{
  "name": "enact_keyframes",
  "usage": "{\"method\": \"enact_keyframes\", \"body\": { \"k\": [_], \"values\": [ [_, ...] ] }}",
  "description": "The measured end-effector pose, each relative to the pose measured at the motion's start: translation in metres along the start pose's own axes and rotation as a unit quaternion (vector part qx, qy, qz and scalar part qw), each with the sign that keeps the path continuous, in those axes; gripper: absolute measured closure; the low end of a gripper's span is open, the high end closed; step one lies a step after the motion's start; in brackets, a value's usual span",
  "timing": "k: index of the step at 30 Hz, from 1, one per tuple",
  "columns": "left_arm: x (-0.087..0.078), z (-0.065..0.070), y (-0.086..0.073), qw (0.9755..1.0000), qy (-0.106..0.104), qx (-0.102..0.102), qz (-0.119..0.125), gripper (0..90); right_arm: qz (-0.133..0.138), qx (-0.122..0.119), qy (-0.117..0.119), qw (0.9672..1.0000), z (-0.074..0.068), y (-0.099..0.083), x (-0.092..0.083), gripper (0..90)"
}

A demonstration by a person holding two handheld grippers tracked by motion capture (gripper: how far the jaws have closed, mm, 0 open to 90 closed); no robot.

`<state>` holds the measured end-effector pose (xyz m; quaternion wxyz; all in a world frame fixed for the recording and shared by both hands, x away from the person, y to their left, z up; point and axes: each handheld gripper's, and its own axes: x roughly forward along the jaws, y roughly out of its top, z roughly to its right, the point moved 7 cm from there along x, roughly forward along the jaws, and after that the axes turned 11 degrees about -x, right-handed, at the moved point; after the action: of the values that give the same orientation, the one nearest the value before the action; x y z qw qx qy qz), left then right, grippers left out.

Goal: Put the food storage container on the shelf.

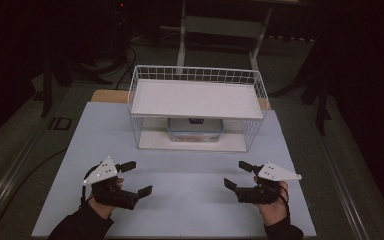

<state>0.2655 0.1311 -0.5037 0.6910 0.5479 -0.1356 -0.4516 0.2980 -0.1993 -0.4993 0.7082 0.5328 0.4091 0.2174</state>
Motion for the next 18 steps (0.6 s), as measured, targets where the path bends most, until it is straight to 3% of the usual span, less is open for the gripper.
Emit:
{"method": "enact_keyframes", "body": {
  "k": [9, 14, 18],
  "values": [
    [-0.007, -0.006, -0.006, 0.9997, 0.018, 0.008, 0.012, 0.2, -0.009, -0.003, -0.002, 1.0000, 0.005, -0.017, -0.017, 15.6],
    [-0.008, -0.007, -0.010, 0.9996, 0.020, 0.017, 0.011, 0.2, -0.019, 0.003, -0.007, 0.9998, 0.011, -0.031, -0.030, 16.0],
    [-0.009, -0.010, -0.013, 0.9998, 0.016, 0.011, 0.010, 0.2, -0.033, -0.004, -0.006, 0.9994, 0.013, -0.040, -0.039, 16.0]
  ]
}}
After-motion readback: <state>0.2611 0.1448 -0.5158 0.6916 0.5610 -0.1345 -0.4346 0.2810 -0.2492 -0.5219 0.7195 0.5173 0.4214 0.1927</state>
